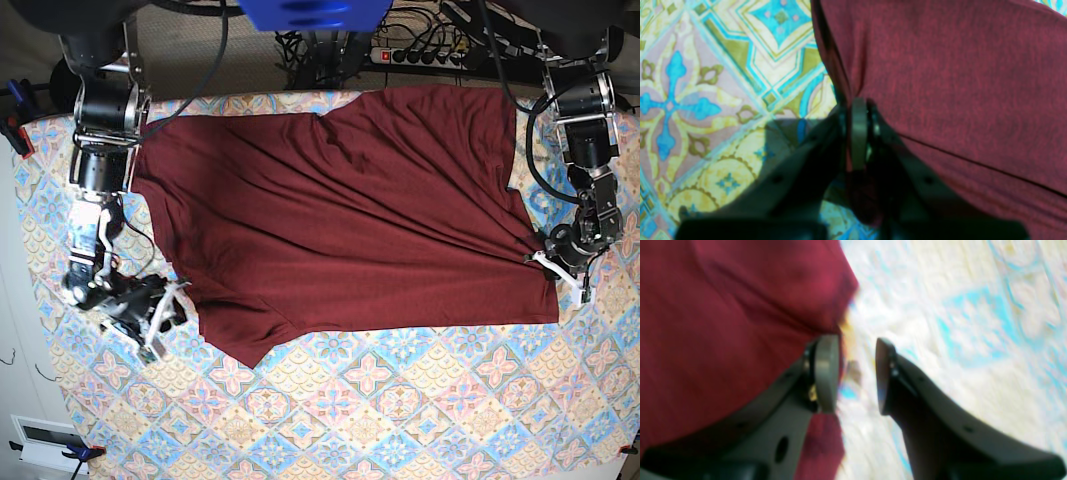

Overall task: Layout the t-shirt on the table in an organized manner, then fold the t-shirt properly
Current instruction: 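Grasp the shirt's side edges with both grippers, then pull the shirt corner with the right gripper away from the left gripper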

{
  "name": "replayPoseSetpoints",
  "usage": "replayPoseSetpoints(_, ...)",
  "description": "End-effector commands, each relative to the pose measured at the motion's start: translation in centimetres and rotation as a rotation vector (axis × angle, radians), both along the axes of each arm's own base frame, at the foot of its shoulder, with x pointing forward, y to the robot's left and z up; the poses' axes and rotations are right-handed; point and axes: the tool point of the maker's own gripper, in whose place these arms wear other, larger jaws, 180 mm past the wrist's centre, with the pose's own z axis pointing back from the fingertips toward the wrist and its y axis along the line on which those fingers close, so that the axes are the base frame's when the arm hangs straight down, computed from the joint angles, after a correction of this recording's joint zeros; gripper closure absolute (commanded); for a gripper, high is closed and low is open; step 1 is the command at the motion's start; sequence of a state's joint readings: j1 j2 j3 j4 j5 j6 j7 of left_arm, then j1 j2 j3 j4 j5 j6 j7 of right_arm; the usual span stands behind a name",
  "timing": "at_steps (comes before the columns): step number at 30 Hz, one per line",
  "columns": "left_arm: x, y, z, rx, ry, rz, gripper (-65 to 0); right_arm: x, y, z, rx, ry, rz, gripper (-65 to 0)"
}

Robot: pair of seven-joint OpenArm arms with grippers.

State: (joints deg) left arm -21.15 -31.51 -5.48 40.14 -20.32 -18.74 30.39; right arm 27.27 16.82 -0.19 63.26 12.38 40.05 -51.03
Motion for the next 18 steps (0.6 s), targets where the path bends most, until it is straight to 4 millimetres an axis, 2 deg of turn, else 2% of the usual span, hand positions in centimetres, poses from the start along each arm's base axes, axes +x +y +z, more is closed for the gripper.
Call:
replayPoseSetpoints(1, 0.6, -0.2, 0.5, 0.005, -0.005, -0.007, -2.7, 2.0, 0.5, 2.0, 0.016, -0.056, 0.010, -19.8)
replayPoseSetpoints(6, 0.6, -1.3, -0.1, -0.016, -0.001, -0.014, -19.1, 5.3, 4.5, 2.2, 0.131, -0.060, 0.047, -31.0)
replayPoseSetpoints(9, 0.6, -1.4, -0.2, -0.017, 0.003, -0.016, -25.3, 7.0, 4.9, 2.6, 0.204, -0.081, 0.023, -35.6)
replayPoseSetpoints(10, 0.3, -1.4, -0.5, -0.017, 0.009, -0.016, -25.9, 7.4, 4.9, 2.6, 0.230, -0.091, 0.010, -35.6)
replayPoseSetpoints(13, 0.1, -1.5, -0.5, -0.015, 0.008, -0.019, -24.8, 9.3, 4.9, 4.5, 0.286, -0.138, -0.016, -35.6)
replayPoseSetpoints(18, 0.2, -2.3, 0.5, 0.011, -0.029, -0.061, -24.7, 10.1, 4.8, 5.1, 0.358, -0.196, -0.049, -35.6)
